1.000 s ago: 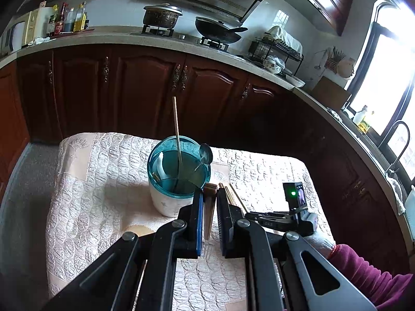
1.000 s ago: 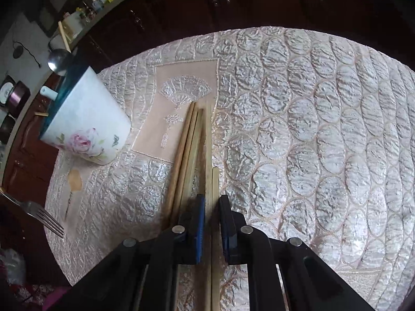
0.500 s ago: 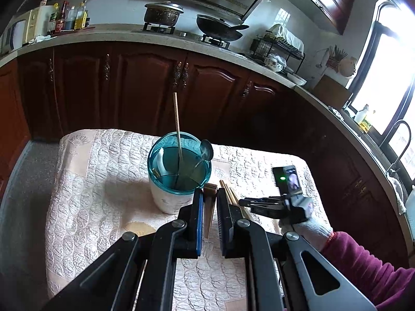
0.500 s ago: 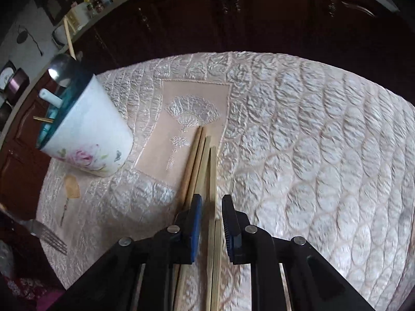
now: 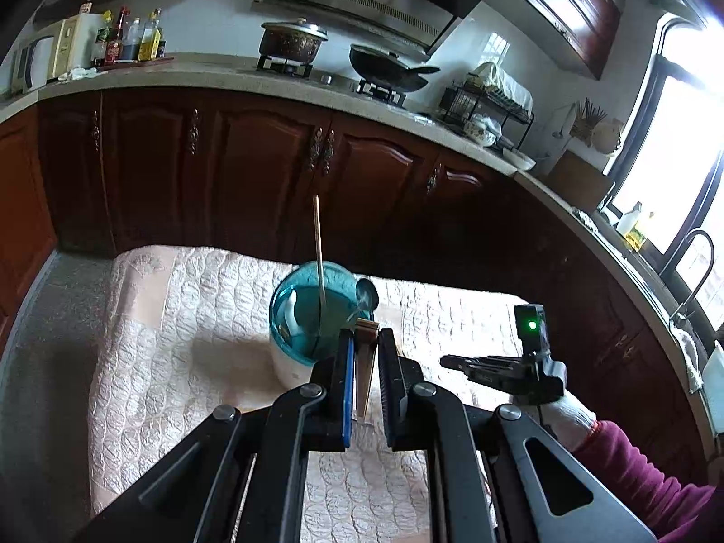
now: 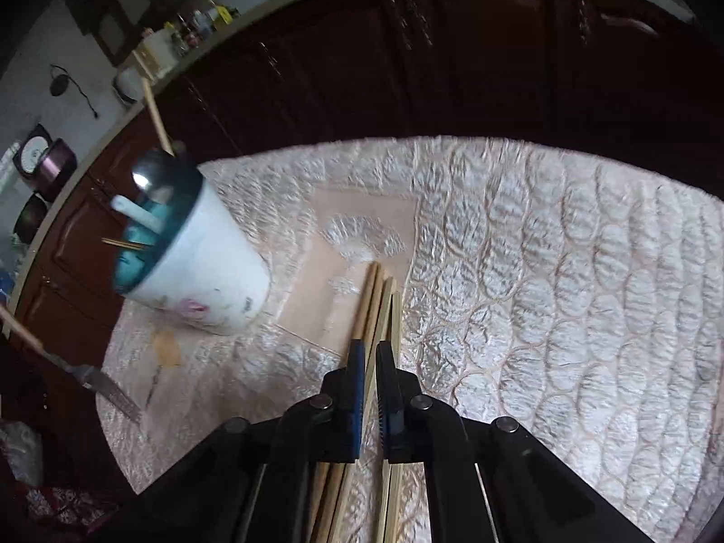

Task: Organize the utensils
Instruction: 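Lift the fork and chopstick and carry both toward the floral cup, then lower the fork and chopstick into the floral cup and open both tools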

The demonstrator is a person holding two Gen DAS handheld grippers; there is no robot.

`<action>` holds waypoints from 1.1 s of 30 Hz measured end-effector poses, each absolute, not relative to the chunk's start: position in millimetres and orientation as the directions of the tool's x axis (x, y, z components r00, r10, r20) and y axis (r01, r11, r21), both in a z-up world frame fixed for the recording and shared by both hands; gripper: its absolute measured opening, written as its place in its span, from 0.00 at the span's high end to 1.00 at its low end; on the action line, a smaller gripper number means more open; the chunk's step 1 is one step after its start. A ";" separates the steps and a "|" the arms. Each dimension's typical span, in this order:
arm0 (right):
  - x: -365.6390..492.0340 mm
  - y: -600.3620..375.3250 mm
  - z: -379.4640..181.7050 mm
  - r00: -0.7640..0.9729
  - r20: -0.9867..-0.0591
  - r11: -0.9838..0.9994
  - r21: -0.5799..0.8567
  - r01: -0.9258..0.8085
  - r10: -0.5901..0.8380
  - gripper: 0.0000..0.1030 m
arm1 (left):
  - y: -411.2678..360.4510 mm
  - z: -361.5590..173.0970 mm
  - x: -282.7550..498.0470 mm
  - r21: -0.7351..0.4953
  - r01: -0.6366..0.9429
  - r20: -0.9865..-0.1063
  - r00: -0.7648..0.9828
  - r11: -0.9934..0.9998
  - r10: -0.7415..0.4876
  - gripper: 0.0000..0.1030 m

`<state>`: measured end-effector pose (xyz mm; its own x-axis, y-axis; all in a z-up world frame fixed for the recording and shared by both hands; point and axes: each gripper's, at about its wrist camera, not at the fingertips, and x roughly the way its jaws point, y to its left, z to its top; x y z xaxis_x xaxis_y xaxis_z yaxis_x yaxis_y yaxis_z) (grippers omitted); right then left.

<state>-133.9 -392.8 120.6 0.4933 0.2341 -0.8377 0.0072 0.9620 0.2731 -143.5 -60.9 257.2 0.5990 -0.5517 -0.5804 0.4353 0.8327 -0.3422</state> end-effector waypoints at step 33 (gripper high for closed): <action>-141.0 -388.1 254.1 0.706 -0.605 0.914 0.374 -0.157 0.369 0.93 | -59.3 318.9 -117.8 -0.292 0.432 -0.495 0.695 0.853 -0.521 0.90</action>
<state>-141.0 -388.1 254.1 0.7060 0.3687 -0.6046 -0.1571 0.9140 0.3740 -117.8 -59.3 318.9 0.6953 -0.5214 -0.4947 0.4319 0.8533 -0.2923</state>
